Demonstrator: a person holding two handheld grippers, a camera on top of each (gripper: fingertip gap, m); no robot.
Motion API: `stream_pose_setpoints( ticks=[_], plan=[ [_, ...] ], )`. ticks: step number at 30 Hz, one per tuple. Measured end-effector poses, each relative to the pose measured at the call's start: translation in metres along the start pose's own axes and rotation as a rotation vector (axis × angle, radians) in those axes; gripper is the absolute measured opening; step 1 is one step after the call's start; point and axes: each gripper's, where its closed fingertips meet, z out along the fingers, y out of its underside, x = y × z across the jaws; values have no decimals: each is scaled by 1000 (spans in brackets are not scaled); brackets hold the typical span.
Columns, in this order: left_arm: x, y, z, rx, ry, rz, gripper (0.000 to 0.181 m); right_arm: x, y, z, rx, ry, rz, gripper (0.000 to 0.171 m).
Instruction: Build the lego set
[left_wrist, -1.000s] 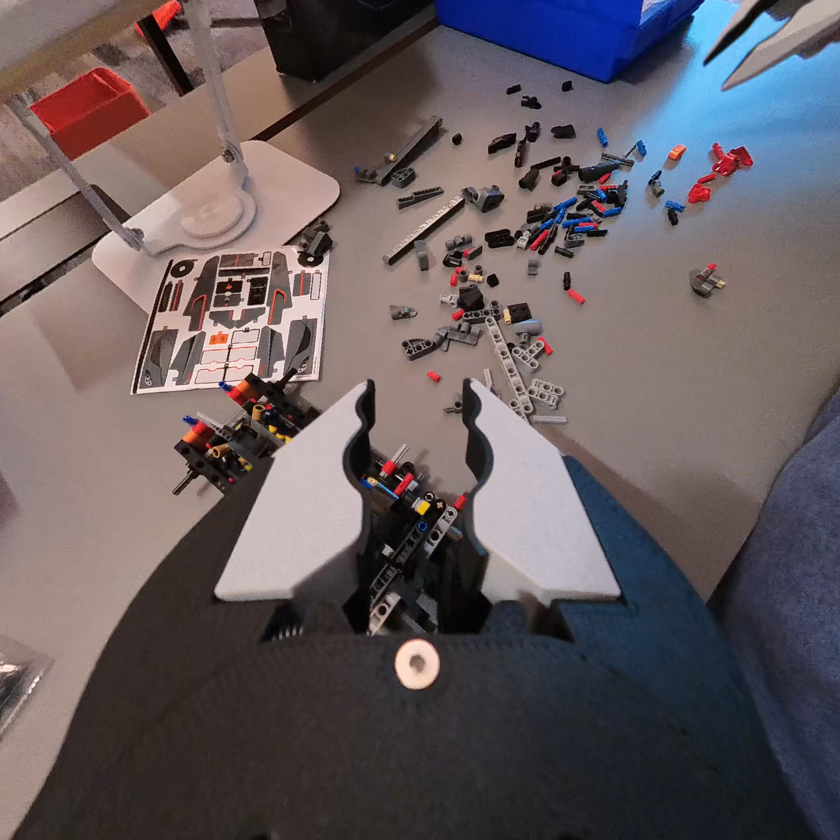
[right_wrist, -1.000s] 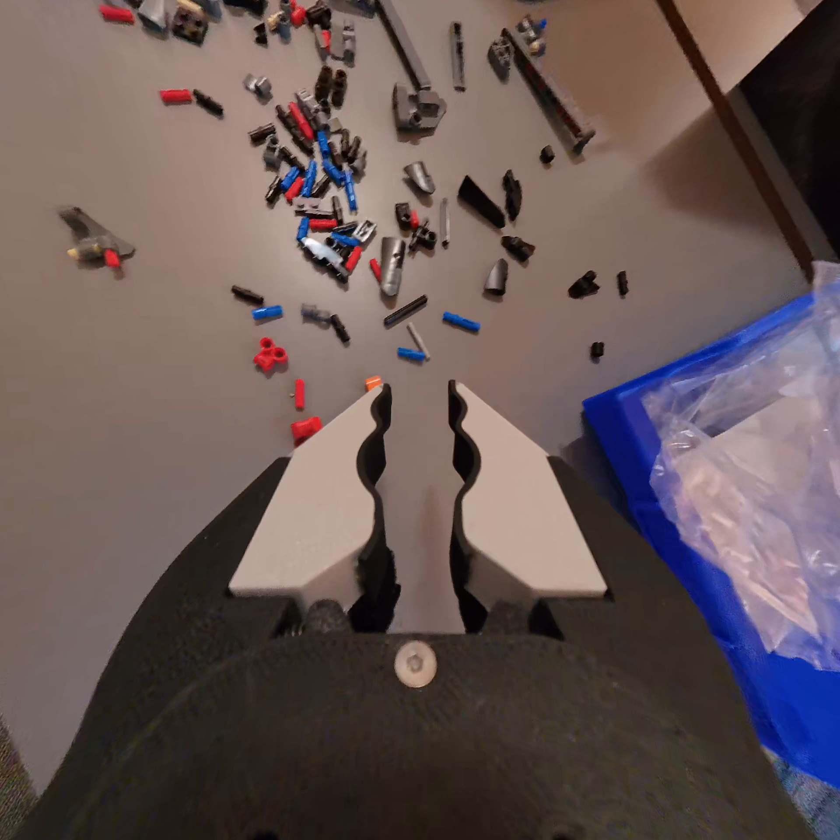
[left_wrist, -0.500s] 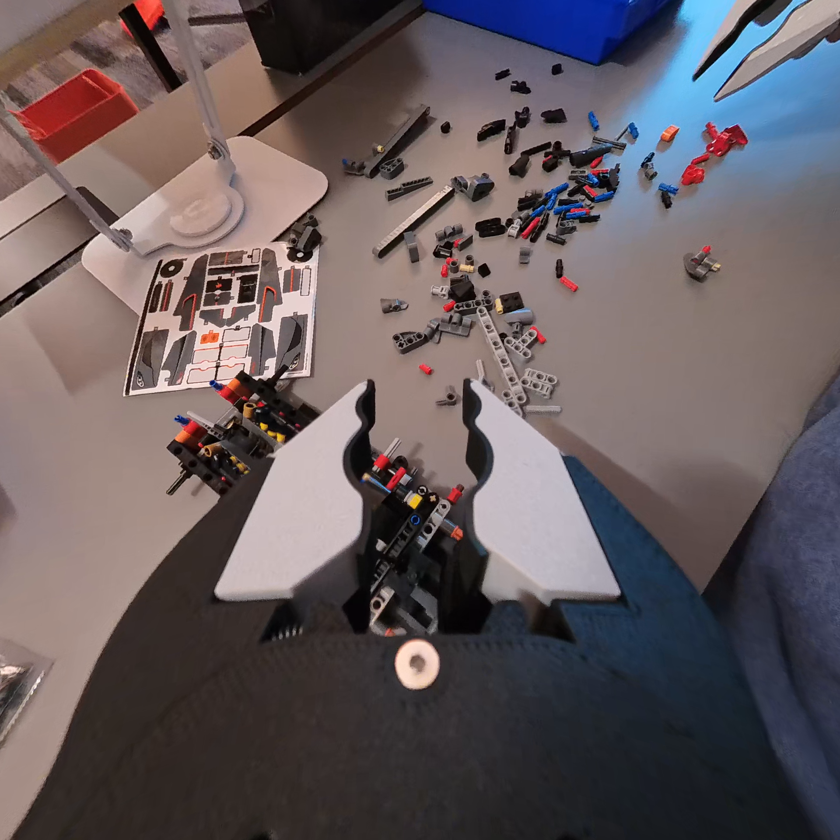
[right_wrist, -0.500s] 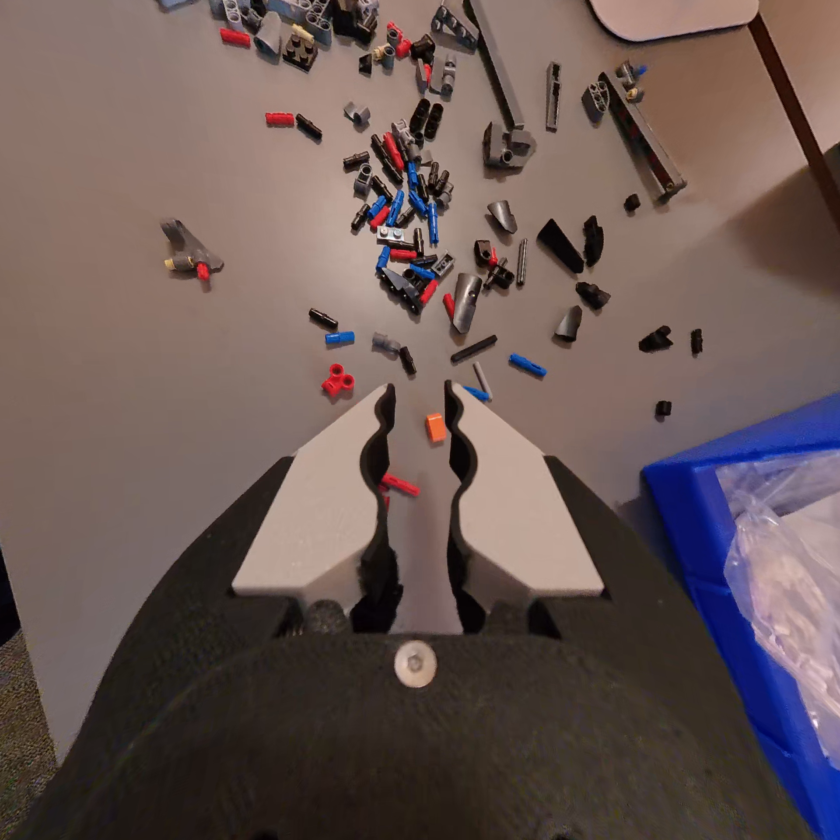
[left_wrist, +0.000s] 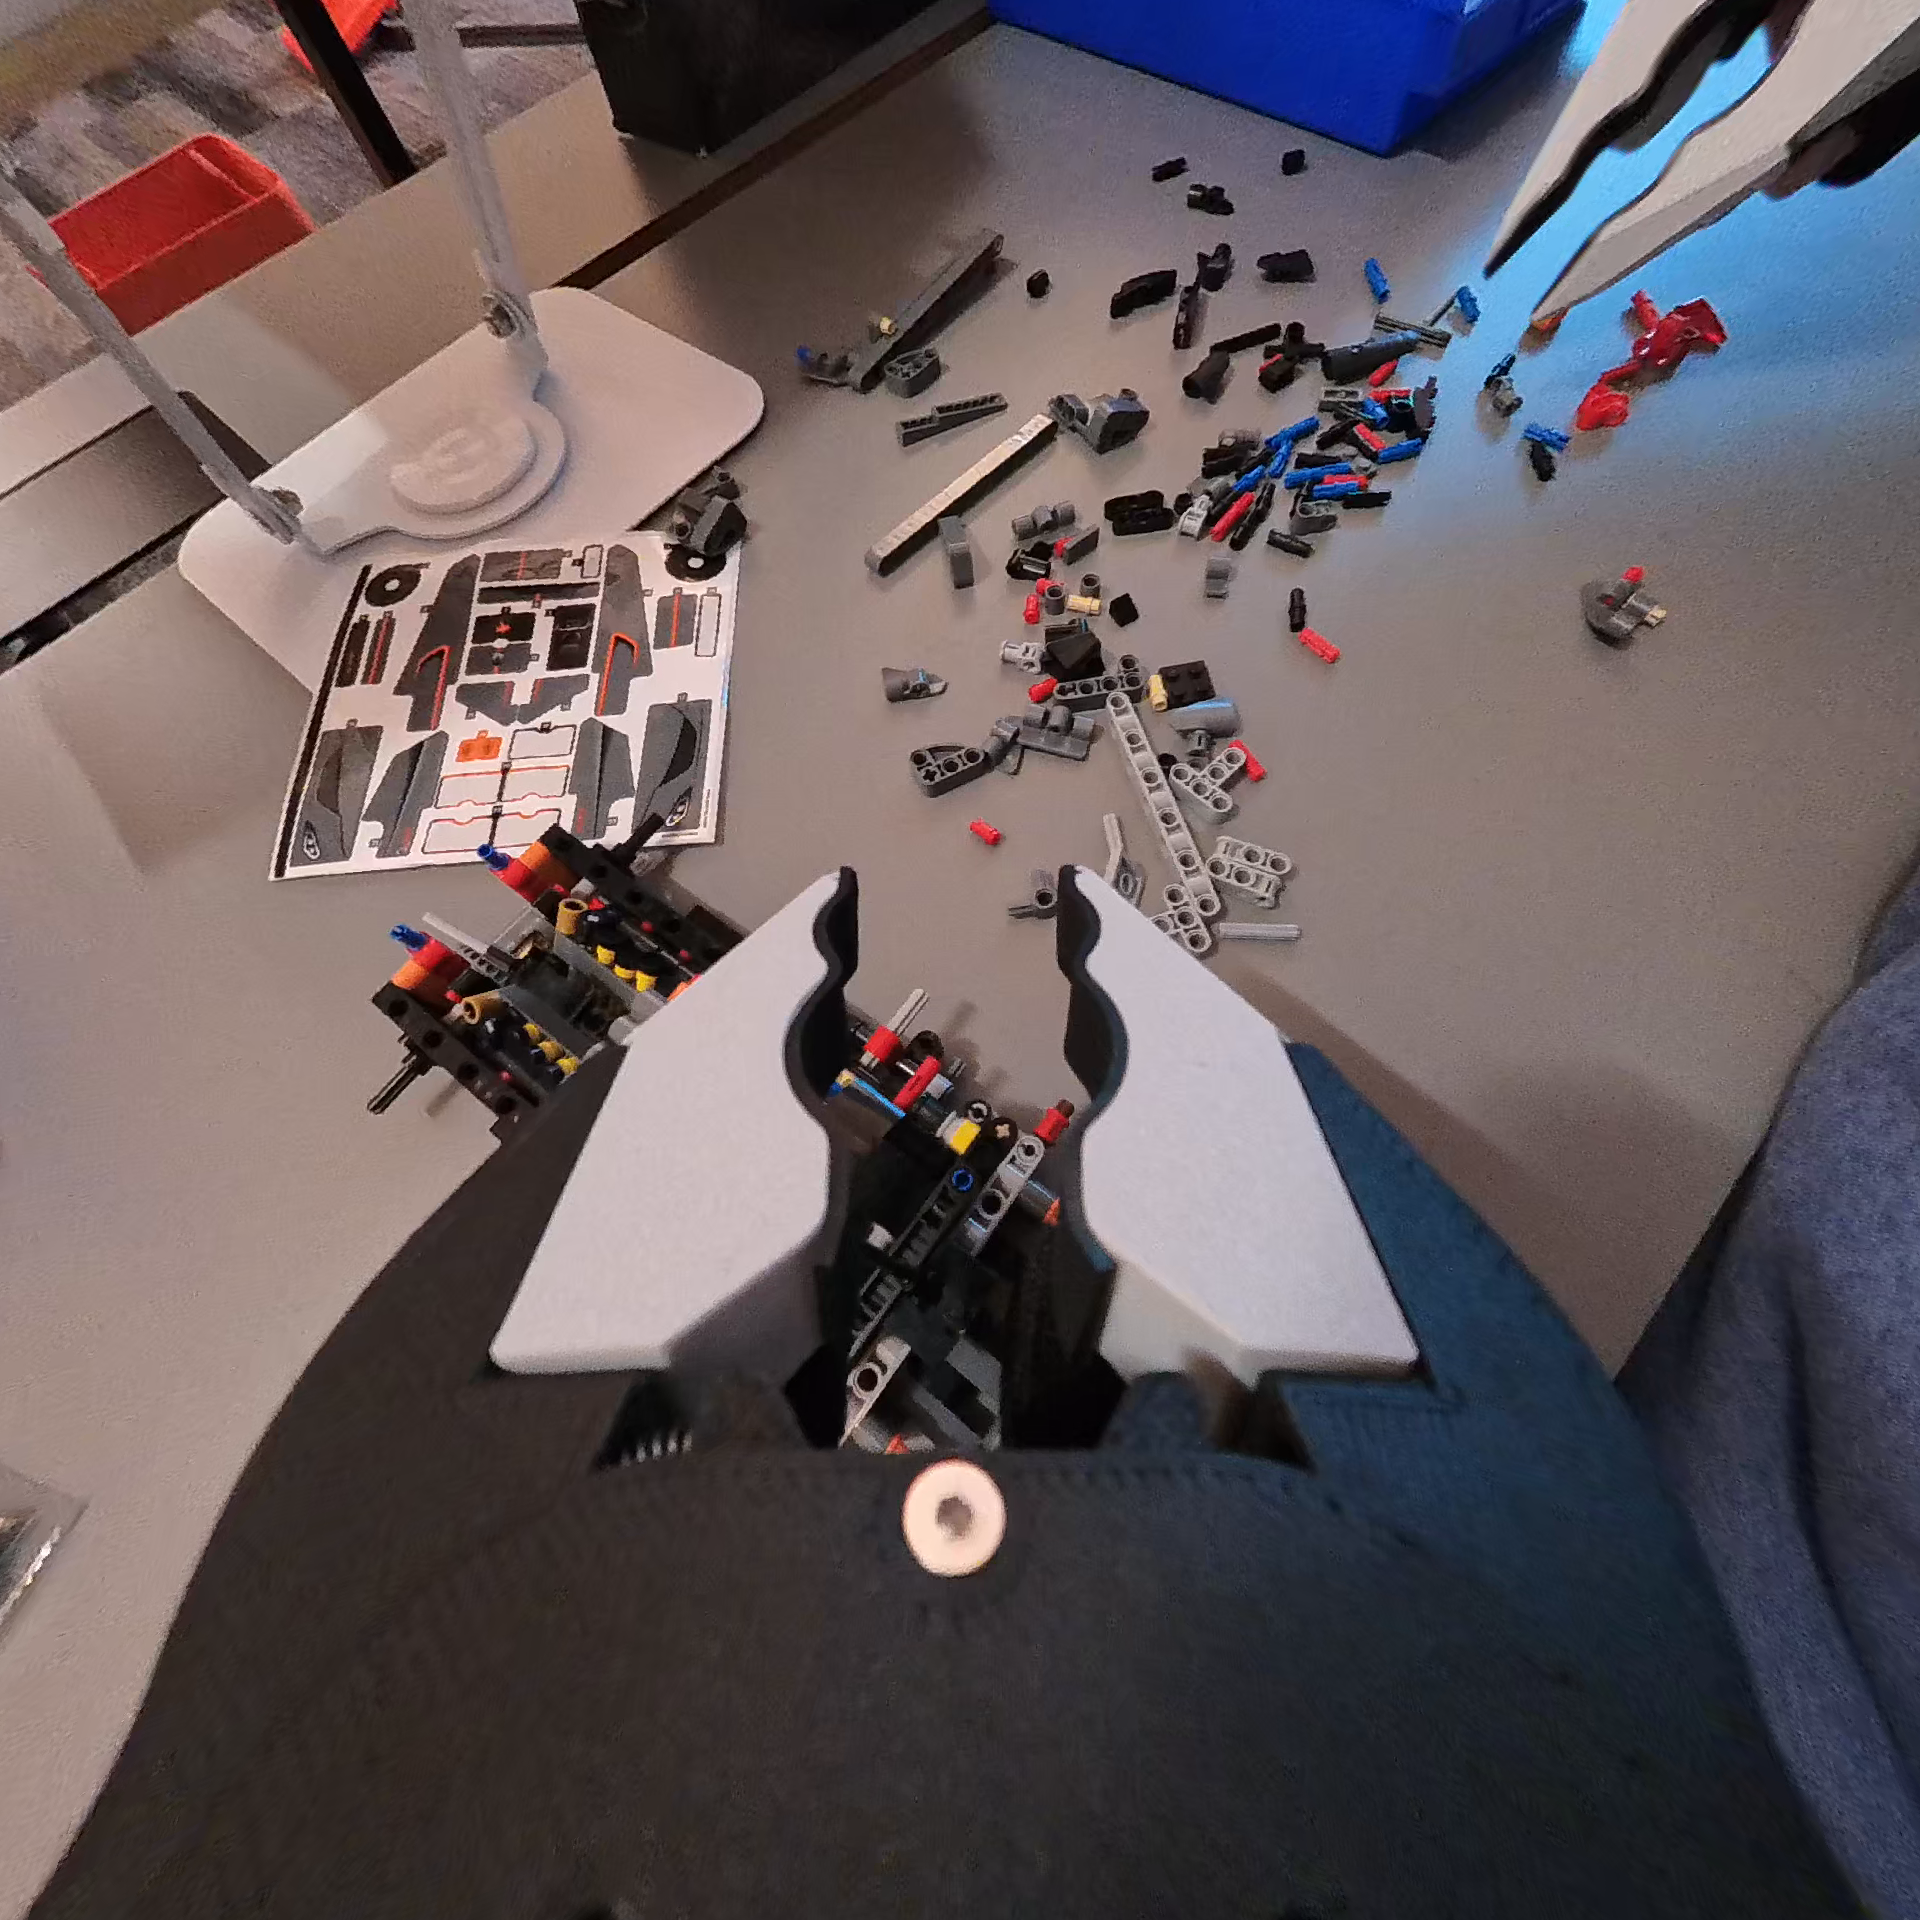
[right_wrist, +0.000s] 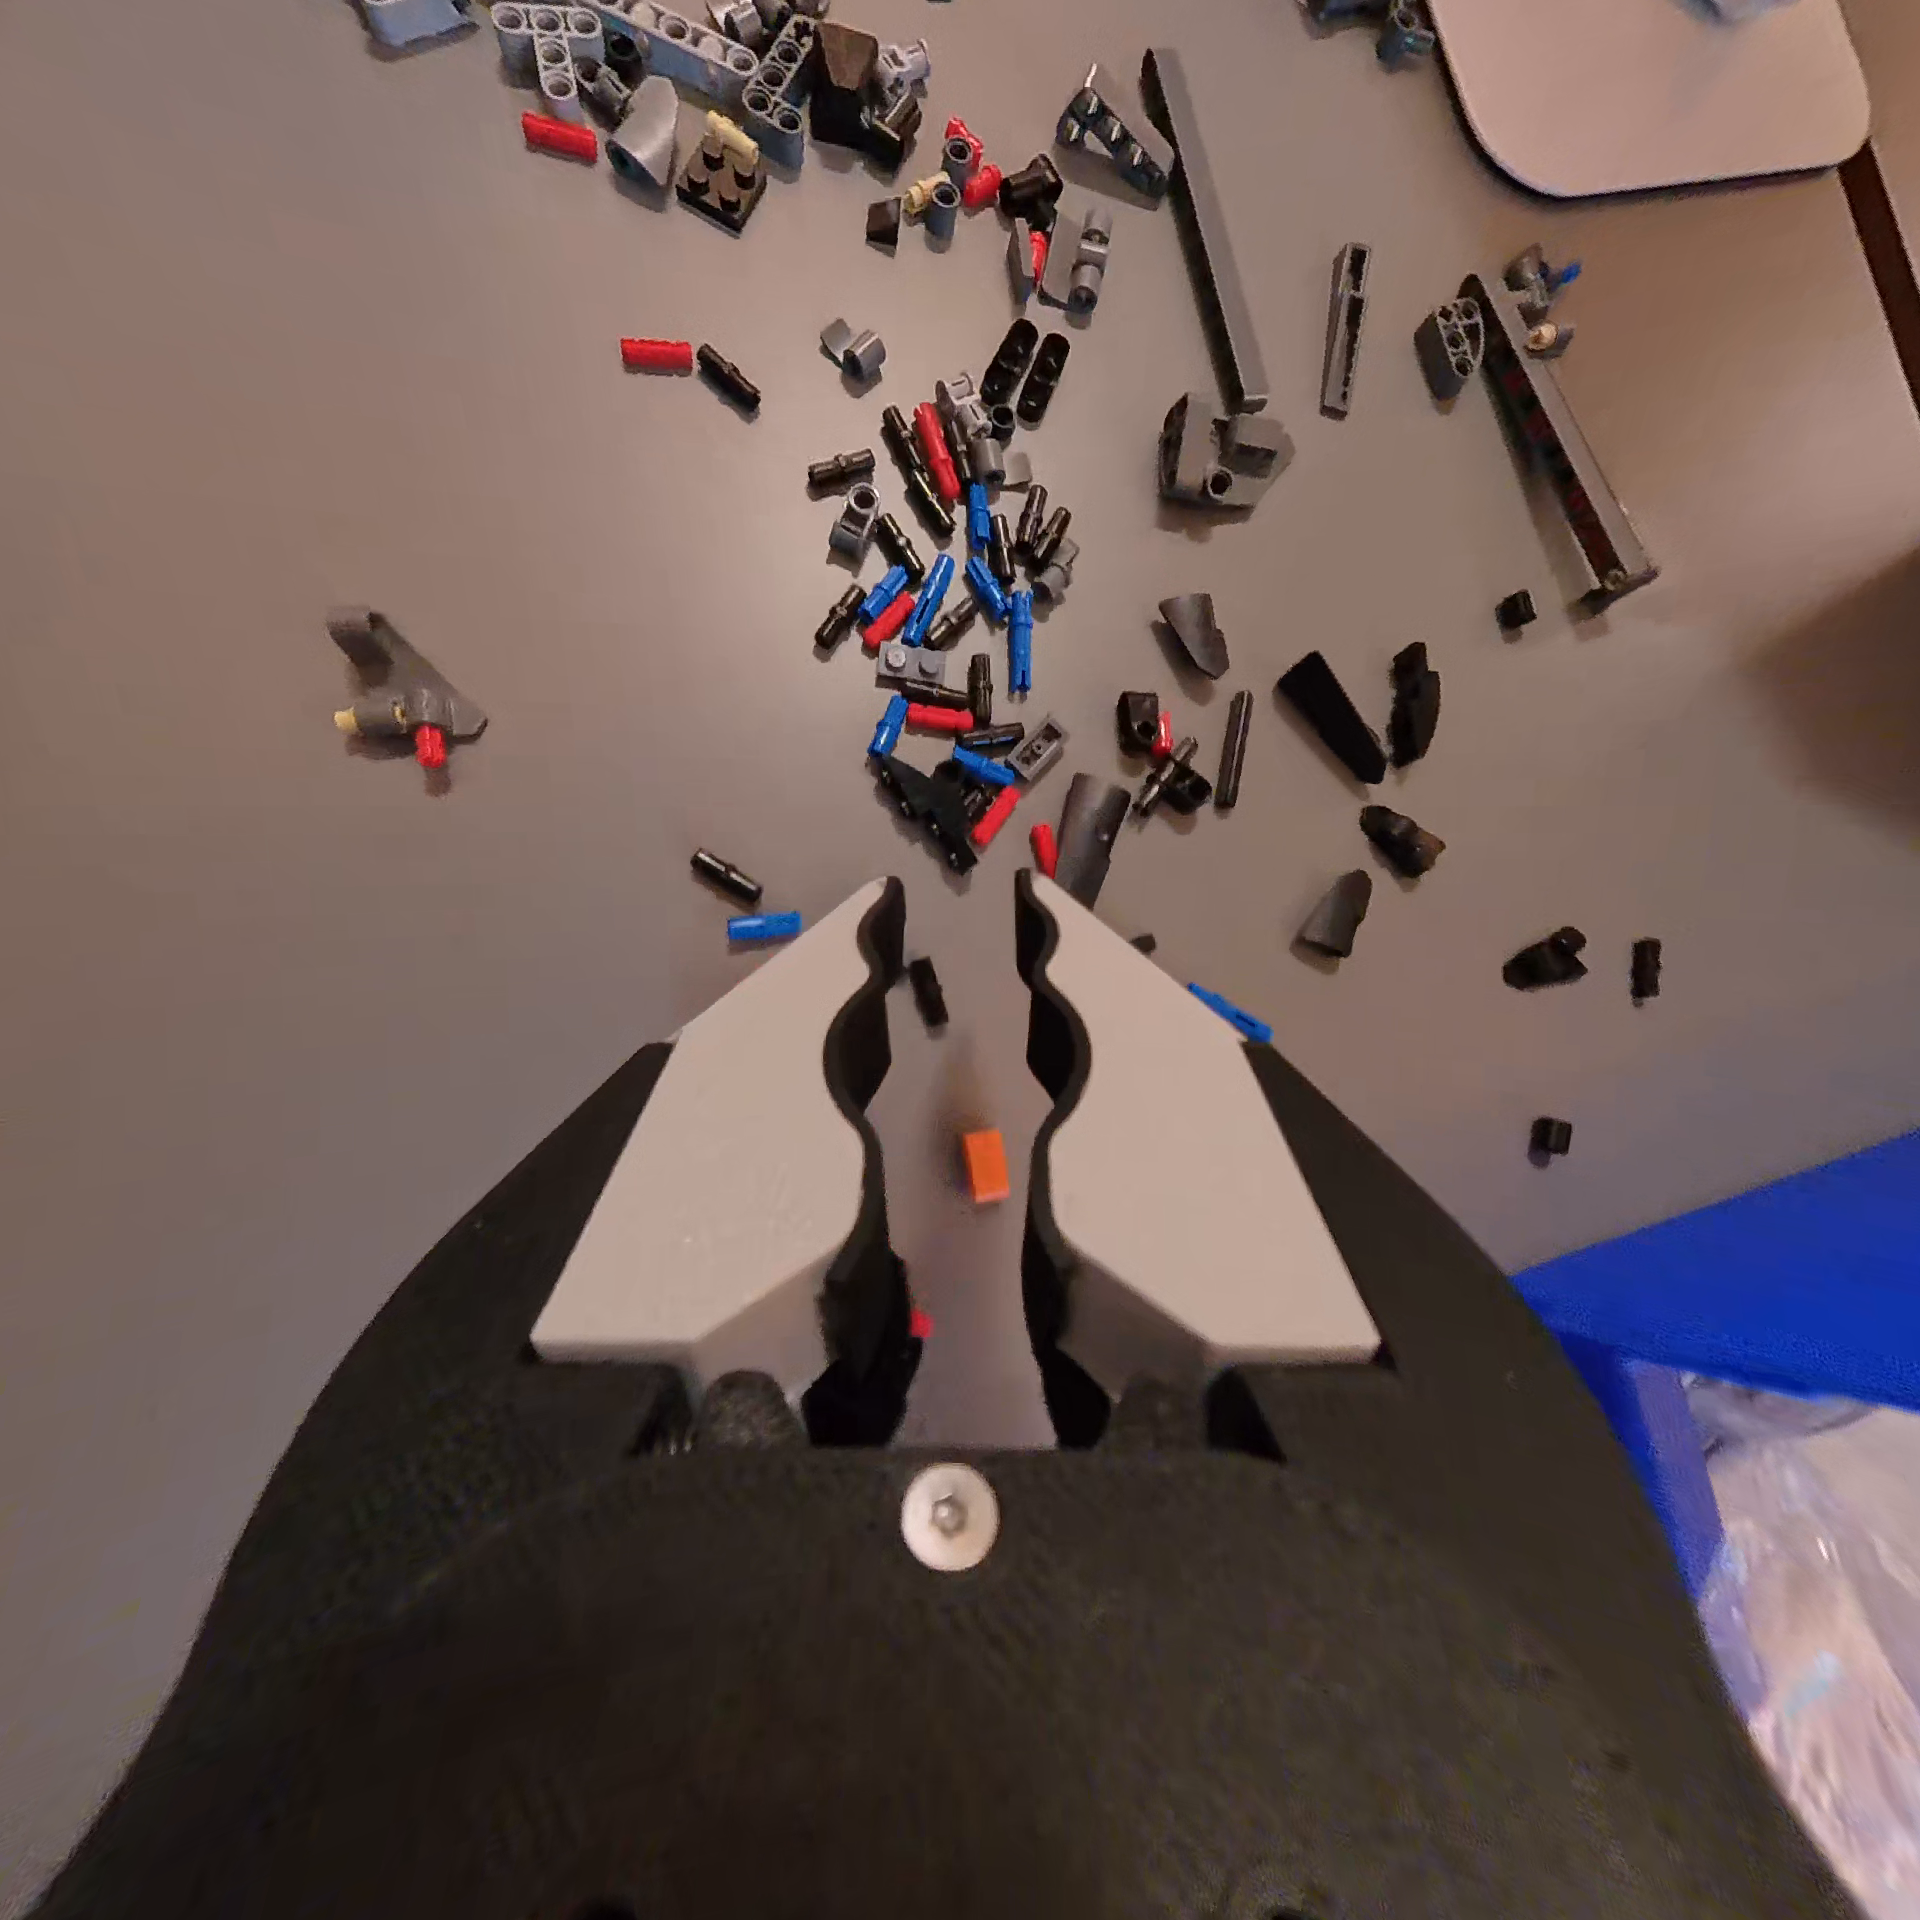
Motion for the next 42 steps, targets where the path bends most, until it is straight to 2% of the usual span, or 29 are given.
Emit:
stream_pose_setpoints(
  ticks=[11,24,42],
  plan=[
    [-9,2,1,-1,-21,-12,36,18,-11,22,2,4,-6,16],
    [-17,0,-3,14,-47,-32,38,33,-17,24,-6,5,-60,17],
    [-19,-2,-4,20,-57,-39,39,51,-9,17,-27,43,-29,18]
  ],
)
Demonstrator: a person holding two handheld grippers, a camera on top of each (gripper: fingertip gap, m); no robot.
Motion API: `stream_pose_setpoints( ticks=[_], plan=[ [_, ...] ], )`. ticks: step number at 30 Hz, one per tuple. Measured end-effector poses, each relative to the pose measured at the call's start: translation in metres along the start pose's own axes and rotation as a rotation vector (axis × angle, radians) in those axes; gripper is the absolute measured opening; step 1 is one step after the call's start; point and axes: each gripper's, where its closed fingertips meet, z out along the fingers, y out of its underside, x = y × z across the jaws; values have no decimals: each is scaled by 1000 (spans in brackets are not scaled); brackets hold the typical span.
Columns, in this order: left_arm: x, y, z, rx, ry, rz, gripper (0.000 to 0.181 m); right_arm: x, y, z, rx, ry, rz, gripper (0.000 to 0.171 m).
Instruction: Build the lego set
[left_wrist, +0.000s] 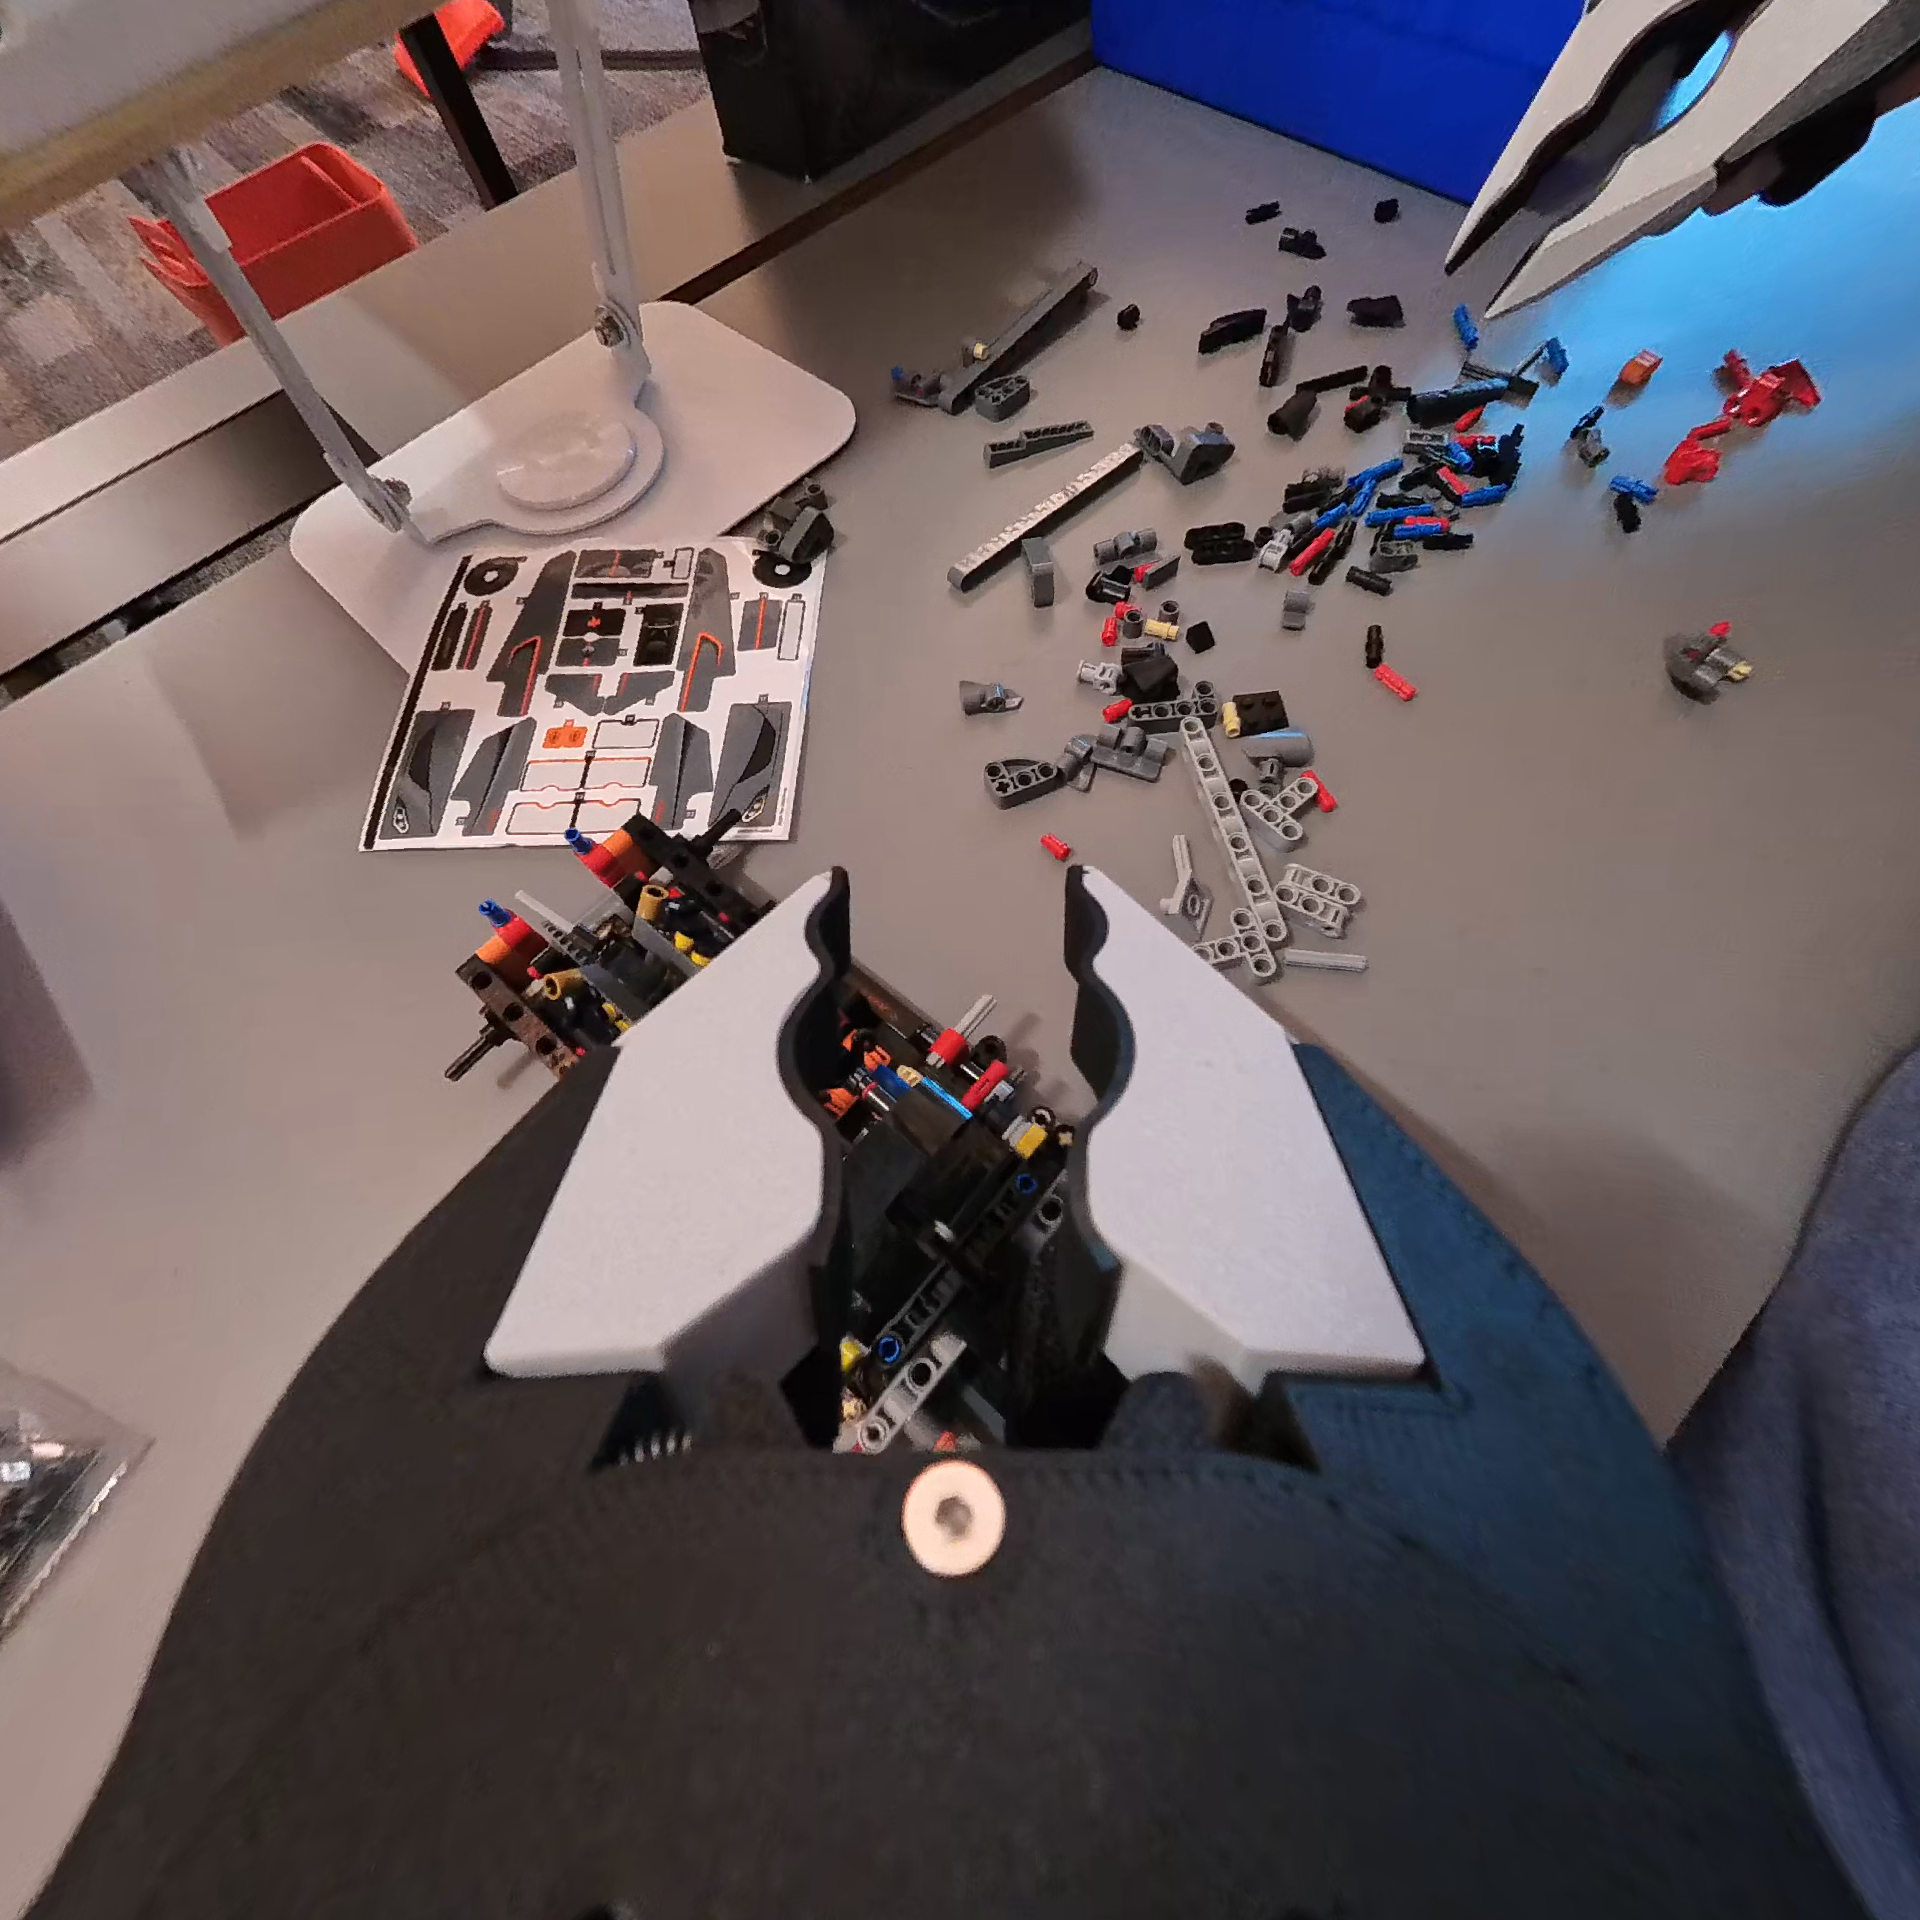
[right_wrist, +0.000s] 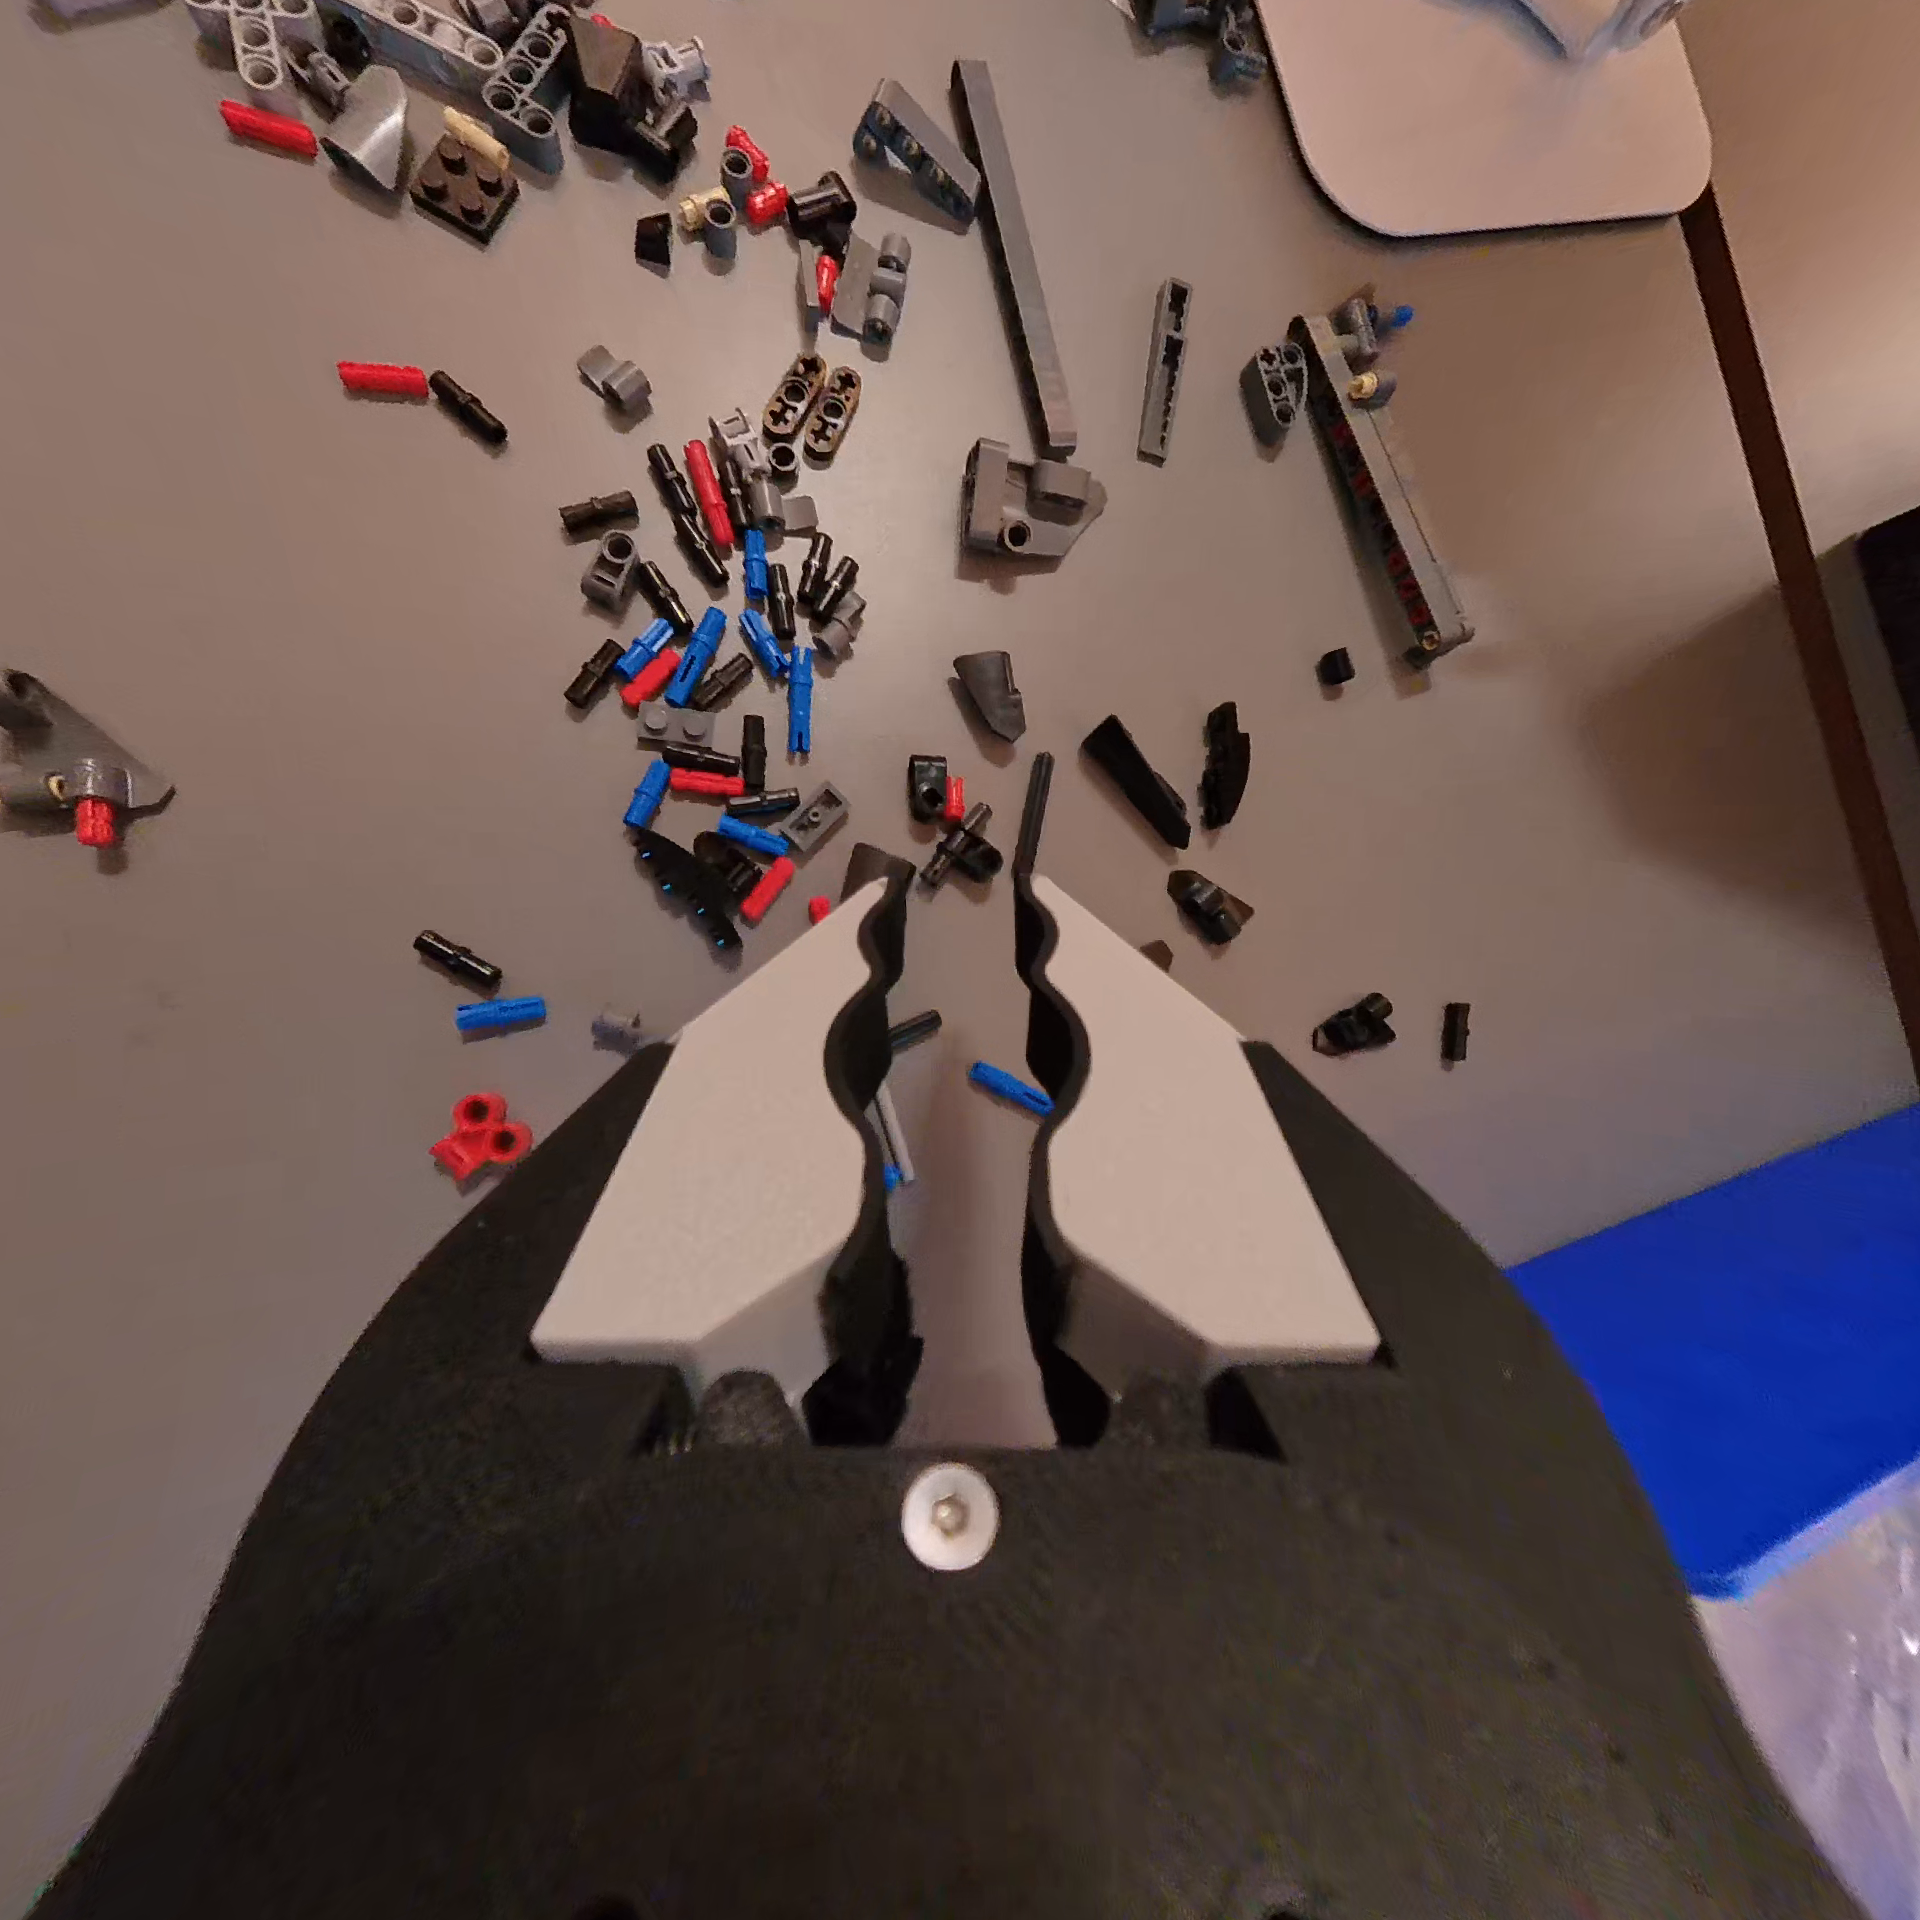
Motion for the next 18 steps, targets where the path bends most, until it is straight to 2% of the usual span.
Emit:
stream_pose_setpoints(
  ticks=[18],
  plan=[
    [2,6,1,-5,-2,-18,39,-2,6,20,-64,-64,-8,21]
  ],
)
